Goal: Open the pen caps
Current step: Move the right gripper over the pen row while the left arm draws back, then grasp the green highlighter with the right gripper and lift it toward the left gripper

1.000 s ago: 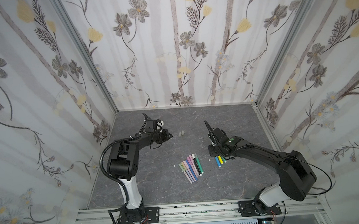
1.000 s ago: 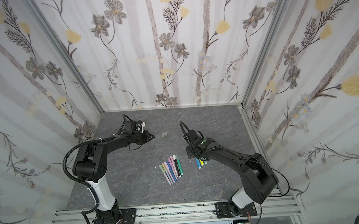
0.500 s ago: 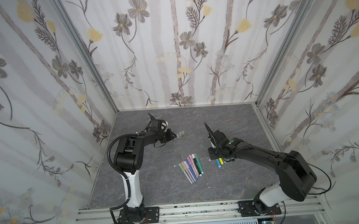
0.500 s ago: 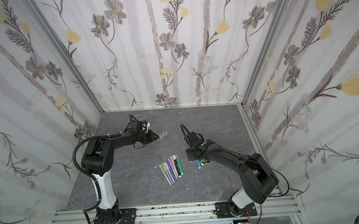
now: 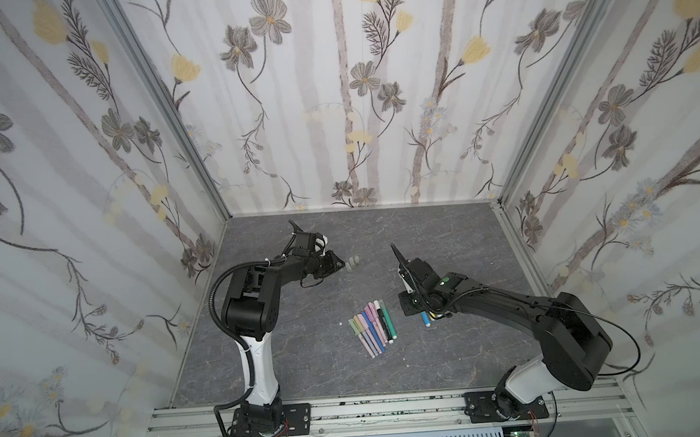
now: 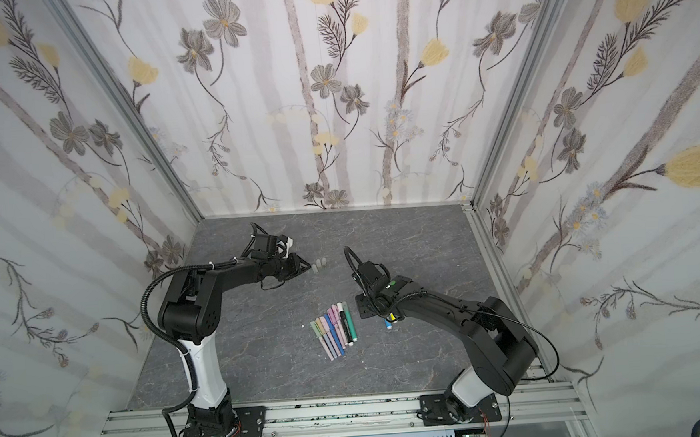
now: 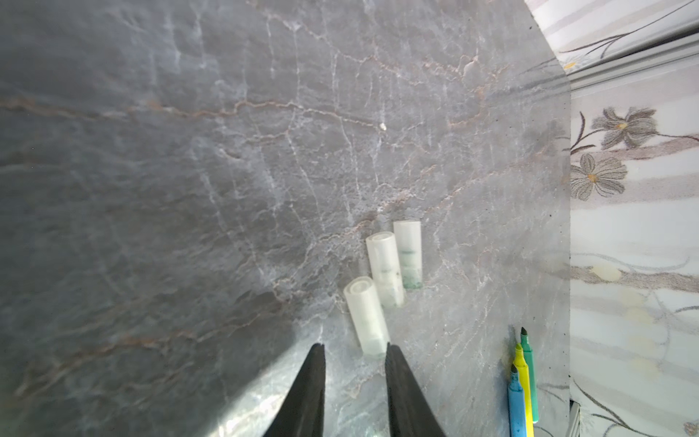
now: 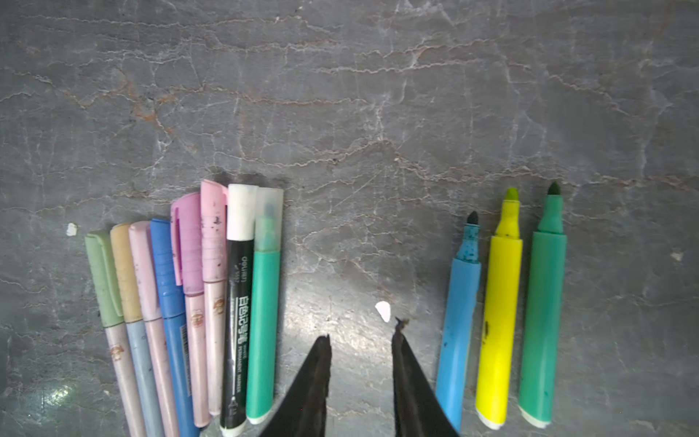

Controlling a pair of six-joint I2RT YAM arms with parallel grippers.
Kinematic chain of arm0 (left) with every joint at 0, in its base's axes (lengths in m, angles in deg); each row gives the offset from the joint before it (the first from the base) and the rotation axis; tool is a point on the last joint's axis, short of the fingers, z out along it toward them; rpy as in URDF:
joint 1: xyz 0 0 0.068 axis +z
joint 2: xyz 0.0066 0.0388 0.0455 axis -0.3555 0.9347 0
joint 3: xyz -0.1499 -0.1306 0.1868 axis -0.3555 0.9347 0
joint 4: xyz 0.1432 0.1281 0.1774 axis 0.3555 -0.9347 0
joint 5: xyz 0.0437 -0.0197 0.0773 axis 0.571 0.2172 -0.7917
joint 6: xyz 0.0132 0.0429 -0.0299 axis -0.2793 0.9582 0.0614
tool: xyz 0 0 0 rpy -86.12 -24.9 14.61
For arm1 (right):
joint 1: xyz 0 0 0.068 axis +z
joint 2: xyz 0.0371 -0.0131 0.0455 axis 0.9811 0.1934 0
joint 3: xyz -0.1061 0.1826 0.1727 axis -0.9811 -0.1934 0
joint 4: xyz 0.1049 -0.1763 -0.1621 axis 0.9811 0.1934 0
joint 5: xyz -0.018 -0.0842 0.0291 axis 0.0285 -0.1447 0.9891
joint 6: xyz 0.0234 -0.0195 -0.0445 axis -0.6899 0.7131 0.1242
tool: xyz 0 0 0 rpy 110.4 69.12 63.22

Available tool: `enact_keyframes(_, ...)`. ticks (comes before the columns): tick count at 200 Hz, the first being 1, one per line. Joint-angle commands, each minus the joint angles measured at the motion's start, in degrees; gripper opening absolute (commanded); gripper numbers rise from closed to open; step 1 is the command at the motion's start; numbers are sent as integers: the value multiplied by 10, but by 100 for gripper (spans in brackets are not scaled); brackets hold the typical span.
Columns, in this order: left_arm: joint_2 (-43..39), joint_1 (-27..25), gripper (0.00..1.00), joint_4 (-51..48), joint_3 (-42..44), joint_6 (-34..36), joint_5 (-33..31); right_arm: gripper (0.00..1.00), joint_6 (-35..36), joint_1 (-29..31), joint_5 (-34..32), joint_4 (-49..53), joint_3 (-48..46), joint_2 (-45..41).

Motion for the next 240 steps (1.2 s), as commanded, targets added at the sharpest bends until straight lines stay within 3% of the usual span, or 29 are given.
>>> enact_keyframes(1,-31,4,27,12,15,2,6,30,-23,18,12,-19,8,12)
enact_keyframes(44,-117,14,28,6,65,5,7,31,-42,59,13,-26,24,55)
enact_keyframes(101,-208,19,29,-6,127,12,3,31,-46,66,3,-17,39,92)
enact_keyframes(204,-247,20,29,7,165,-3,12,29,-50,68,-5,-10,22,120)
enact_keyframes(240,-267,20,29,-6,164,-4,17,23,-49,69,9,-20,-5,117)
